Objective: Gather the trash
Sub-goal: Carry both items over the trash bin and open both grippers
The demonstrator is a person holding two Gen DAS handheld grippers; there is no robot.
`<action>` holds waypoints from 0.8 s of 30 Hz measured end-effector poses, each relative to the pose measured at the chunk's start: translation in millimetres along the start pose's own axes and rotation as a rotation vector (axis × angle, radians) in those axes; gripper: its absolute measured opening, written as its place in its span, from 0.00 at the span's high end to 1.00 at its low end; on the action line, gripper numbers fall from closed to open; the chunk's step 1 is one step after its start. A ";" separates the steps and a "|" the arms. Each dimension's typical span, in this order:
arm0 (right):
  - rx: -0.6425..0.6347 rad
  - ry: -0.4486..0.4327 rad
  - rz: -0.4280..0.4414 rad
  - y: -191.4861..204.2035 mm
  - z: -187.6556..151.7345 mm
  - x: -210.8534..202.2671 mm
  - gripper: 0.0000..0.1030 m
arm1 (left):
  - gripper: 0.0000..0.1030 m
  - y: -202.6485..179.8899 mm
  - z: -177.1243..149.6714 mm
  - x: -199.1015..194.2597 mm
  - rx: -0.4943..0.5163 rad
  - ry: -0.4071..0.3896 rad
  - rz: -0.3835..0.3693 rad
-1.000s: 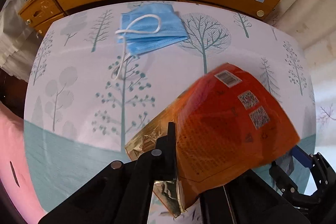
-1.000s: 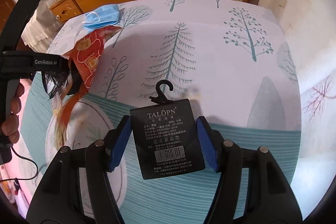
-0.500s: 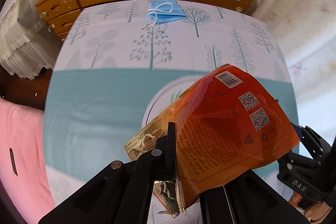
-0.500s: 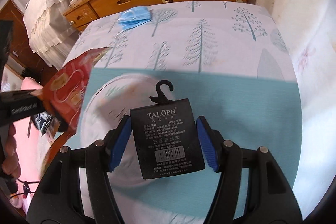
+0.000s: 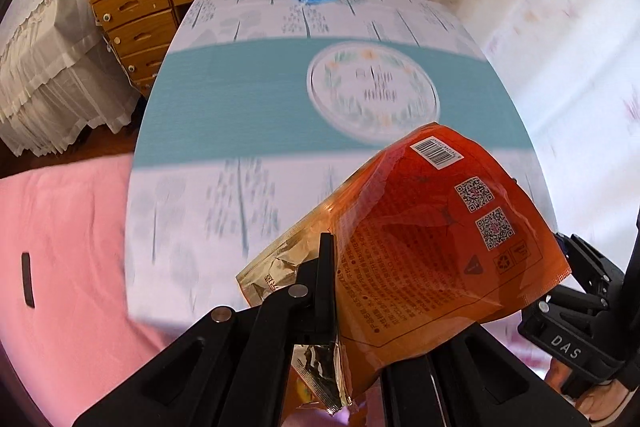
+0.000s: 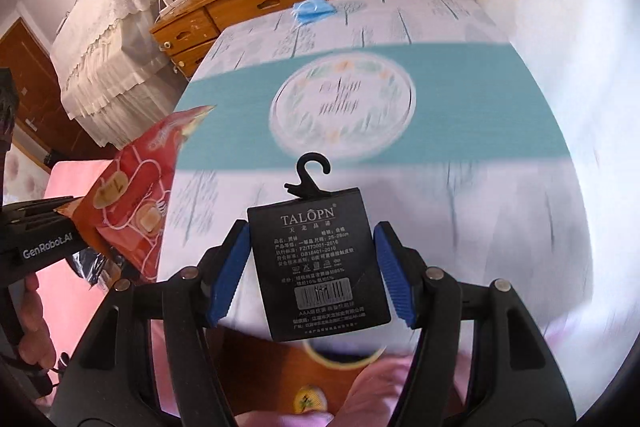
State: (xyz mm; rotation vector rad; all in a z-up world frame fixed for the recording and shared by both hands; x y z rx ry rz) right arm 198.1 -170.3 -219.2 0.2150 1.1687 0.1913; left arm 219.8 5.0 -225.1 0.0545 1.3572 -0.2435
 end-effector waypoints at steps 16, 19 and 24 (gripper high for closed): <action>0.109 0.220 -0.035 16.6 -238.2 4.5 0.42 | 0.99 -1.9 -213.8 67.2 0.013 0.202 -0.074; 0.142 0.268 -0.033 2.2 -263.0 39.3 0.42 | 0.99 -6.9 -235.0 112.5 0.000 0.232 -0.084; 0.164 0.294 -0.039 -25.4 -301.0 113.2 0.41 | 0.99 -3.5 -256.7 196.1 -0.033 0.247 -0.082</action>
Point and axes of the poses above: each gripper's, at about its wrist camera, not at the fingertips, and x roughly the way its jaws point, y to its left, z to its top, the point moved 6 cm from there along x, roughly the way its jaws point, and after that the axes turned 9 degrees about y, right-handed, at the moved point
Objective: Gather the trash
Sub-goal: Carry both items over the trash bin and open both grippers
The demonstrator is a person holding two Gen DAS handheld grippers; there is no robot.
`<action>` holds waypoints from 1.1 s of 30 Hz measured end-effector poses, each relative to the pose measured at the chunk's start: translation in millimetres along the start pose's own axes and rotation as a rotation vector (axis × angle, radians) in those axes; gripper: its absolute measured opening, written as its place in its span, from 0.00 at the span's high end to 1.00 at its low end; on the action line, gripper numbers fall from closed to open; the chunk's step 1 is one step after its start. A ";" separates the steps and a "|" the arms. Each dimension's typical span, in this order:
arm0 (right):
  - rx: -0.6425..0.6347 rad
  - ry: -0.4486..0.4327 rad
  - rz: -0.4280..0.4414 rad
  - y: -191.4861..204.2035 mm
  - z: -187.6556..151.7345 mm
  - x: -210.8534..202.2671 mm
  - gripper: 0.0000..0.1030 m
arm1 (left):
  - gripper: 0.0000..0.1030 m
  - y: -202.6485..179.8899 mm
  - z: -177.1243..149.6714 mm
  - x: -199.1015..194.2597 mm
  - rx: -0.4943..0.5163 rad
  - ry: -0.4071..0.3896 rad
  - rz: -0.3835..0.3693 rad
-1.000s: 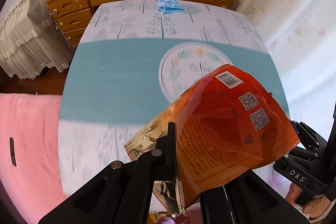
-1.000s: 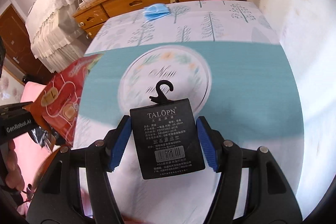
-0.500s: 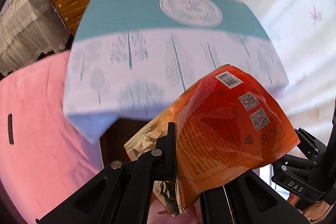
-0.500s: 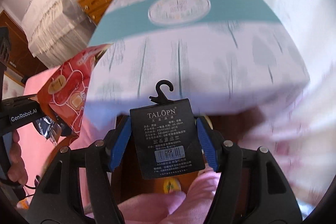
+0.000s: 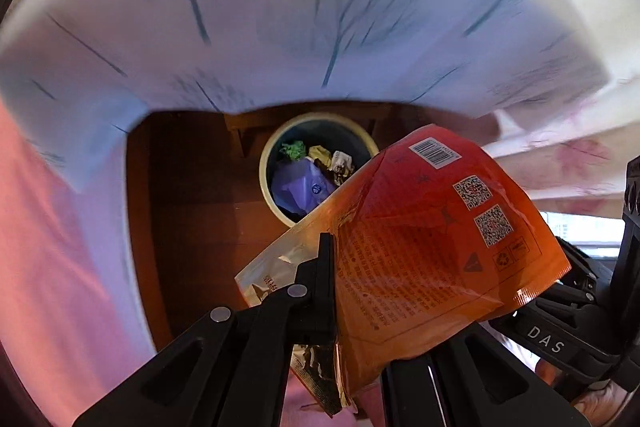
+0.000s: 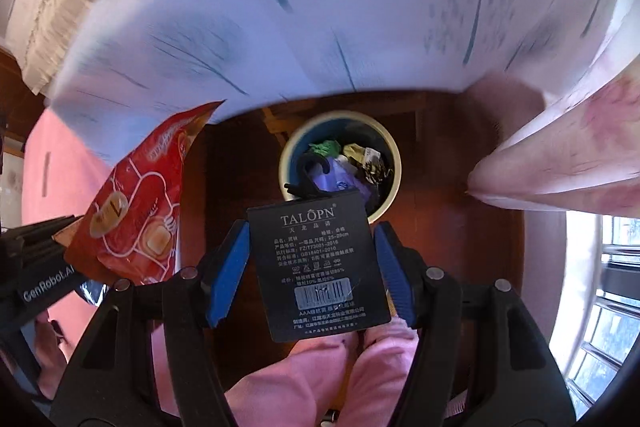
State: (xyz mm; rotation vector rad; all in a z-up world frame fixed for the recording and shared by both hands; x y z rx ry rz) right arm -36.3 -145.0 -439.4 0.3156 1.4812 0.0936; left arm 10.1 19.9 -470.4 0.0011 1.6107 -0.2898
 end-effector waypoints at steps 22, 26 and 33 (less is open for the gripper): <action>-0.042 0.012 -0.027 -82.4 84.7 240.1 0.40 | 0.25 47.5 93.8 232.7 -0.052 -0.057 0.042; -0.041 0.011 -0.024 -82.6 96.0 260.0 0.38 | 0.25 60.0 89.3 239.4 -0.079 -0.063 0.050; -0.034 0.029 -0.017 -76.5 99.3 276.4 0.23 | 0.25 73.9 72.6 213.7 -0.119 -0.107 0.073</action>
Point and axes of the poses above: each gripper's, at about its wrist camera, not at the fingertips, and x roughly the way its jaws point, y to its left, z to its top, the point moved 6 cm from there along x, roughly the way its jaws point, and after that the axes turned 9 degrees about y, right-handed, at the moved point
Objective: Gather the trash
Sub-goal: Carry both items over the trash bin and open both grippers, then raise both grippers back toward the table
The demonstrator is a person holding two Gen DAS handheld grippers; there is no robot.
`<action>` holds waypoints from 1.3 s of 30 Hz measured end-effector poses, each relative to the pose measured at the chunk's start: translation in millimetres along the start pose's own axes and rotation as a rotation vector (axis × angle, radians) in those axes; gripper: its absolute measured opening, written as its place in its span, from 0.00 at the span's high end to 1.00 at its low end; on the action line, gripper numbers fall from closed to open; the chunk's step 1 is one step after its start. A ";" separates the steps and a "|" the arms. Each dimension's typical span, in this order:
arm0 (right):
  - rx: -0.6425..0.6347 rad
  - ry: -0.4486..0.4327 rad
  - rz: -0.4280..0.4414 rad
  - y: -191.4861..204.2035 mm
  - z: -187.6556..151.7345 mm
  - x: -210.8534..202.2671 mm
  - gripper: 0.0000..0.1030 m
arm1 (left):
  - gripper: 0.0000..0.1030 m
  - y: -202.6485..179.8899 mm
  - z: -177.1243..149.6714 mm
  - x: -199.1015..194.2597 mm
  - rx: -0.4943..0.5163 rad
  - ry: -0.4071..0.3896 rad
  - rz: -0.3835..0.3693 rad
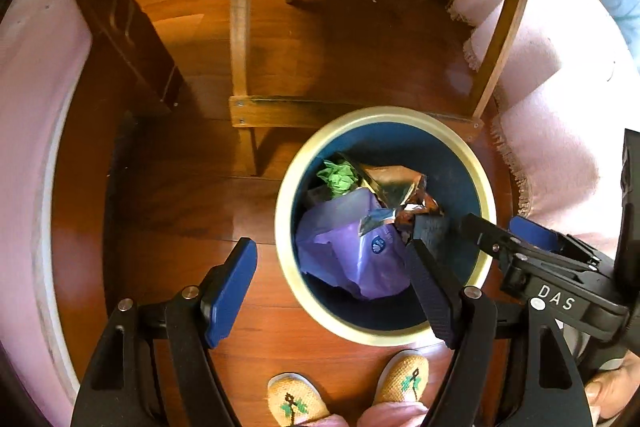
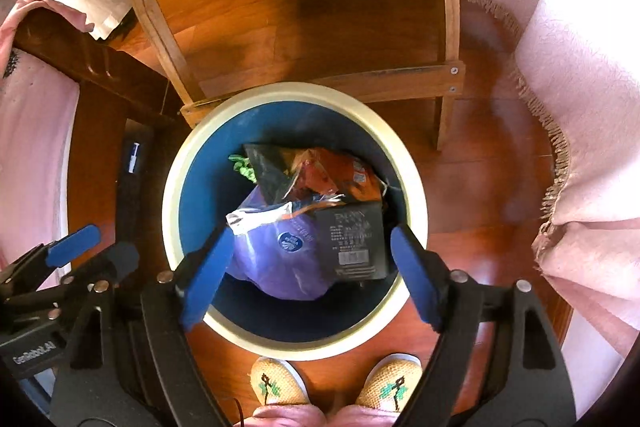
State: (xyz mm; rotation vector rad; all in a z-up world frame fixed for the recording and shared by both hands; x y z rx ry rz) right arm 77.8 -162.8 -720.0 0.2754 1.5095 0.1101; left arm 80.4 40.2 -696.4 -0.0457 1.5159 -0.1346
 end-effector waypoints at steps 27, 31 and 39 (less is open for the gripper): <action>-0.026 -0.207 0.057 103.9 -41.2 -388.0 0.23 | 0.25 -37.3 3.6 -421.1 0.019 -0.205 -0.042; -0.041 -0.306 0.063 133.7 -33.2 -468.0 0.23 | 0.25 -34.8 11.3 -493.8 0.051 -0.266 -0.038; -0.095 -0.441 0.042 183.3 -8.1 -578.5 0.23 | 0.25 -31.2 35.7 -595.1 0.073 -0.374 0.003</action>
Point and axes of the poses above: each gripper's, at about its wrist camera, not at the fingertips, and x roughly the way its jaws point, y to its left, z to its top, the point moved 6 cm from there along x, roughly the way its jaws point, and after that the axes turned 9 degrees about y, right-handed, at the moved point
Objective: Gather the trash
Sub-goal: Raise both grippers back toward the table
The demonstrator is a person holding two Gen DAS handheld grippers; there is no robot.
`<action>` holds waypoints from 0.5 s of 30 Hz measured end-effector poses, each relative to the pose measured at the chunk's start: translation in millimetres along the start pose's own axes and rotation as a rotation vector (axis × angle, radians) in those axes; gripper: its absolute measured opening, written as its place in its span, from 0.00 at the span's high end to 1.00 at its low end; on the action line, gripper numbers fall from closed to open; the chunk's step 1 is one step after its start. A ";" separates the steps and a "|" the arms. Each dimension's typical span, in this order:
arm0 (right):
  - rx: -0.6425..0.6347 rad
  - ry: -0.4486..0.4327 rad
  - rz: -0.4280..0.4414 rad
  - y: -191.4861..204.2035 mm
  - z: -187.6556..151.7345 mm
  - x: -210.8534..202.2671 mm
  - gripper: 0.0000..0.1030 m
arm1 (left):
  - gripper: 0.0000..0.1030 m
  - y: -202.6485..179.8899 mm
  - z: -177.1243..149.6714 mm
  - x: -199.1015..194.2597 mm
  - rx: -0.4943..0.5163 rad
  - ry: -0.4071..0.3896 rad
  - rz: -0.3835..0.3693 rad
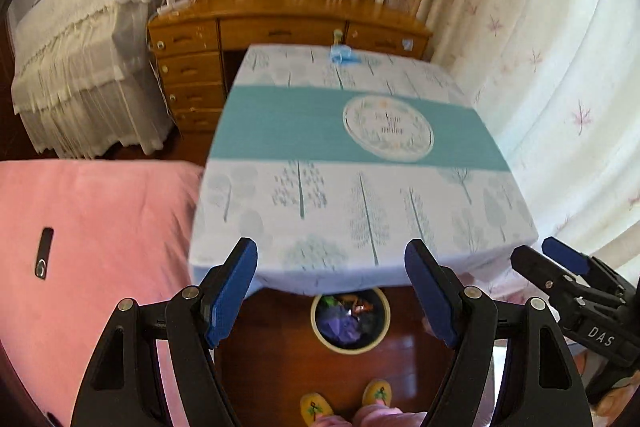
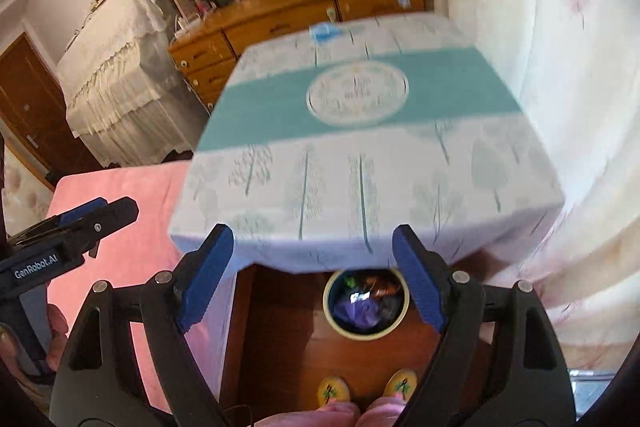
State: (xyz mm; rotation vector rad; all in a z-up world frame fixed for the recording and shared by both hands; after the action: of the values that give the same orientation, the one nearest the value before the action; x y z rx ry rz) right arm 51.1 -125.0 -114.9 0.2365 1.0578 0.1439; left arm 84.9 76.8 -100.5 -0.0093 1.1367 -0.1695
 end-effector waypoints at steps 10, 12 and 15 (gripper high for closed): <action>-0.083 -0.057 -0.015 23.8 89.8 -43.7 0.23 | 0.25 -11.1 88.9 -38.3 -0.010 -0.078 0.050; -0.109 -0.067 -0.004 24.2 109.8 -45.2 0.23 | 0.25 -14.6 108.4 -36.8 -0.021 -0.093 0.065; -0.156 -0.084 0.015 28.0 143.3 -40.7 0.23 | 0.25 -19.1 135.2 -33.3 -0.047 -0.112 0.095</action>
State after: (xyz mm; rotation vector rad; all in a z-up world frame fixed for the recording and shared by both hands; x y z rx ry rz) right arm 156.6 -125.0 -6.0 0.1087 0.9568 0.2275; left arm 190.9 52.0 -11.7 -0.0063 1.0270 -0.0570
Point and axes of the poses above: each gripper's, at about its wrist camera, not at the fingertips, and x roughly the way its jaws point, y to its left, z to its top, the point moved 6 cm from there along x, roughly the way its jaws point, and after that the axes turned 9 degrees about y, right-handed, at the moved point
